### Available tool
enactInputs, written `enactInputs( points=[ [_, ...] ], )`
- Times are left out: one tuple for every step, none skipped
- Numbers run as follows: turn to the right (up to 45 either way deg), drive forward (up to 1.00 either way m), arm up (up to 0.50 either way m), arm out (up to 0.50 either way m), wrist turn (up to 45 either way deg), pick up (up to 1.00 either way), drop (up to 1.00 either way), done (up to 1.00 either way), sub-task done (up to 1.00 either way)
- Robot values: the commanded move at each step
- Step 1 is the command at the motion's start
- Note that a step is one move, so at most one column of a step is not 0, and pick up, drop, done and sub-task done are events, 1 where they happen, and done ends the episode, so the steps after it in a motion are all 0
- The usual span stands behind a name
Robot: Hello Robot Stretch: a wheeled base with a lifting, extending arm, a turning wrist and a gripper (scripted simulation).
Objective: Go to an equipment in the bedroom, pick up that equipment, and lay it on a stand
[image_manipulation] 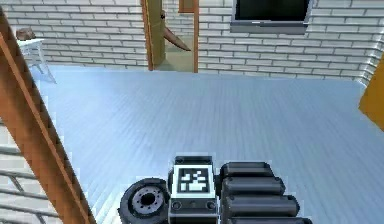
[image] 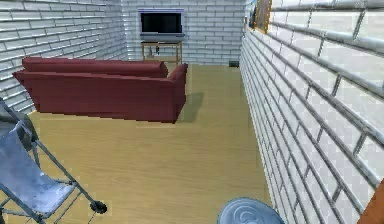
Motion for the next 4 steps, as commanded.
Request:
enactInputs(
  points=[
    [6.0, 0.0, 0.0, 0.0, 0.0, 0.0, 0.0, 0.0, 0.0],
    [0.0, 1.0, 0.0, 0.0, 0.0, 0.0, 0.0, 0.0, 0.0],
    [0.0, 1.0, 0.0, 0.0, 0.0, 0.0, 0.0, 0.0, 0.0],
    [0.0, 1.0, 0.0, 0.0, 0.0, 0.0, 0.0, 0.0, 0.0]
  ],
)
